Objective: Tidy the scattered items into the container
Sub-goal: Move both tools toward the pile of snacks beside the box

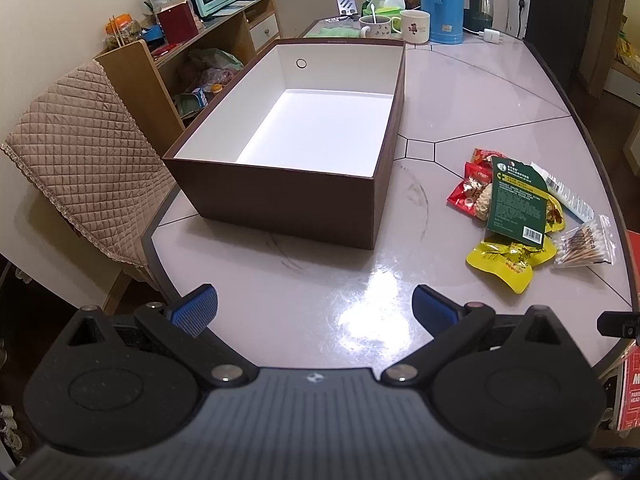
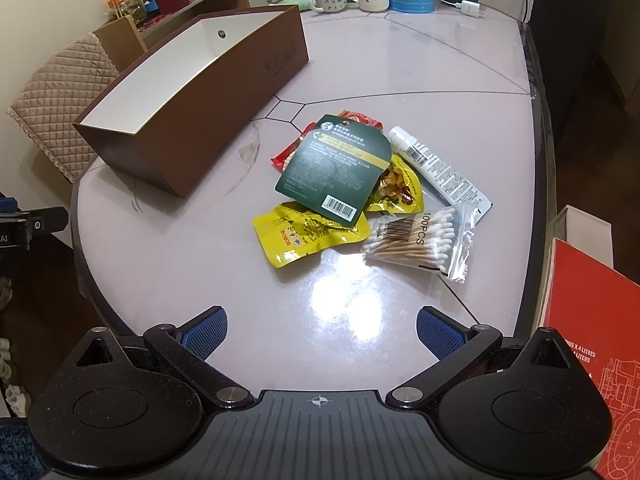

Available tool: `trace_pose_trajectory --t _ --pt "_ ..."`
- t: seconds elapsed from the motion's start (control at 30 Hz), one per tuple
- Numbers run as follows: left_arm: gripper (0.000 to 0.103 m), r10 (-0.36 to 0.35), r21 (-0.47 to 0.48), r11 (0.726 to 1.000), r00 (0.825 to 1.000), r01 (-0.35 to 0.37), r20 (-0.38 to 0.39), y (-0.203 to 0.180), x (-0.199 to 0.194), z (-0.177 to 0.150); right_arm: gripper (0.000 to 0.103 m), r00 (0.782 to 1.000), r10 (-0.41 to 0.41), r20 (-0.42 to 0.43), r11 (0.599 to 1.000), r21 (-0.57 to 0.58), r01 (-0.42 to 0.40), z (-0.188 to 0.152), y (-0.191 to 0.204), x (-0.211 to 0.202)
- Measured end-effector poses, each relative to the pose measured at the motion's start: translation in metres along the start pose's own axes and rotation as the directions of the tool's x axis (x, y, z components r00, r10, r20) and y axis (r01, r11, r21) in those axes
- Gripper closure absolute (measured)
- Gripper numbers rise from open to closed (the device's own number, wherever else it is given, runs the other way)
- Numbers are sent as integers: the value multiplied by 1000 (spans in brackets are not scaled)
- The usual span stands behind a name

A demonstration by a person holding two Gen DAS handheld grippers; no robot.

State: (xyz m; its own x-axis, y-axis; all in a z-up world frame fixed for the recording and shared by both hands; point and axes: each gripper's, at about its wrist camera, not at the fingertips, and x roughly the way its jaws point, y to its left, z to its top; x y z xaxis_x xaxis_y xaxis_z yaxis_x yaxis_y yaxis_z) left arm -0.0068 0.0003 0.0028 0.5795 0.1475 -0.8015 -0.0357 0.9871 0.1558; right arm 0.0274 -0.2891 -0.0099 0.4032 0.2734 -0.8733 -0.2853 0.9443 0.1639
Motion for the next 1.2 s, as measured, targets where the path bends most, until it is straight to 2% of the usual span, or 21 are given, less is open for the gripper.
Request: trace_pose_trajectory --t 1.0,1.2 --pt "1 -16 19 1000 1000 16 -19 -8 12 10 0 1000 4 -4 1000 6 -4 9 -5 6" --pt "1 -26 34 999 999 27 -23 -12 16 14 0 1000 3 23 999 48 -4 10 -14 3"
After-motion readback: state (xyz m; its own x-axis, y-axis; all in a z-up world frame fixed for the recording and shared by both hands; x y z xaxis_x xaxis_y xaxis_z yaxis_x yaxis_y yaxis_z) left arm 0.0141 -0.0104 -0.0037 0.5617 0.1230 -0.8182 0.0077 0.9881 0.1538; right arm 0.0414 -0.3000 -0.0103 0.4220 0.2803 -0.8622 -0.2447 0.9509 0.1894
